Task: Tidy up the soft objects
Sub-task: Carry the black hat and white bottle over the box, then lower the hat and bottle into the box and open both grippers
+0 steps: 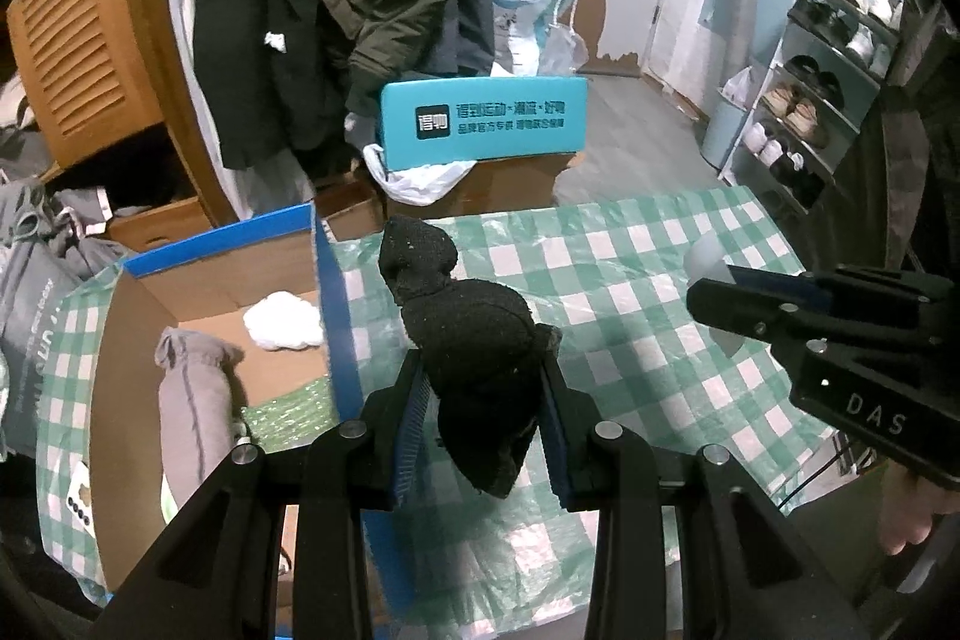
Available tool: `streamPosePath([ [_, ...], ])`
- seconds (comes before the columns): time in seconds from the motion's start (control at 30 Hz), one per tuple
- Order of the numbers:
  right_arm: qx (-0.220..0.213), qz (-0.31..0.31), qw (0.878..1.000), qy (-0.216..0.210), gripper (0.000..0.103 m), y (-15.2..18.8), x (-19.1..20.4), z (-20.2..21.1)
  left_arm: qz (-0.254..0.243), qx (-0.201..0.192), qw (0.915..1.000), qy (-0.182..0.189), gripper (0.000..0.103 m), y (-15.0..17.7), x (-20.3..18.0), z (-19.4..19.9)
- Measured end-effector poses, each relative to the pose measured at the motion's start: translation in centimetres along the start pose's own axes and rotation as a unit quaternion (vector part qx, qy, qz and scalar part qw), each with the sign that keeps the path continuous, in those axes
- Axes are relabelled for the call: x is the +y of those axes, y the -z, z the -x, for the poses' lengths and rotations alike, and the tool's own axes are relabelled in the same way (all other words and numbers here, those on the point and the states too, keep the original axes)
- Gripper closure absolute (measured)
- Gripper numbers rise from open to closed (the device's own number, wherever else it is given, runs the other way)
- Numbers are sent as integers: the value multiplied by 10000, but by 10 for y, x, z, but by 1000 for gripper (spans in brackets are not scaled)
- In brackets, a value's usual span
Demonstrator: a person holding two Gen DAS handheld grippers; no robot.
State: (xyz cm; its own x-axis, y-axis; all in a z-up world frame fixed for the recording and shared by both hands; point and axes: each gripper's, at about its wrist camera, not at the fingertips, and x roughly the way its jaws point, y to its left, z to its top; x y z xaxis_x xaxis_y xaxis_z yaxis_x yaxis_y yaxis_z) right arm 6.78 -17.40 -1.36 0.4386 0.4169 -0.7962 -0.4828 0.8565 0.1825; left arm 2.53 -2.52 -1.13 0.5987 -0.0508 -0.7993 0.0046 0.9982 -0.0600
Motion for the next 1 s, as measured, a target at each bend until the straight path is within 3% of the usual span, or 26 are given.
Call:
streamPosePath([
  [0.57, 215, 450, 9982, -334, 86, -29, 72, -33, 433, -25, 9986, -302, 68, 9, 66, 9],
  [1.0, 452, 821, 9937, -620, 86, -45, 133, -65, 995, 107, 9926, -687, 68, 26, 134, 9],
])
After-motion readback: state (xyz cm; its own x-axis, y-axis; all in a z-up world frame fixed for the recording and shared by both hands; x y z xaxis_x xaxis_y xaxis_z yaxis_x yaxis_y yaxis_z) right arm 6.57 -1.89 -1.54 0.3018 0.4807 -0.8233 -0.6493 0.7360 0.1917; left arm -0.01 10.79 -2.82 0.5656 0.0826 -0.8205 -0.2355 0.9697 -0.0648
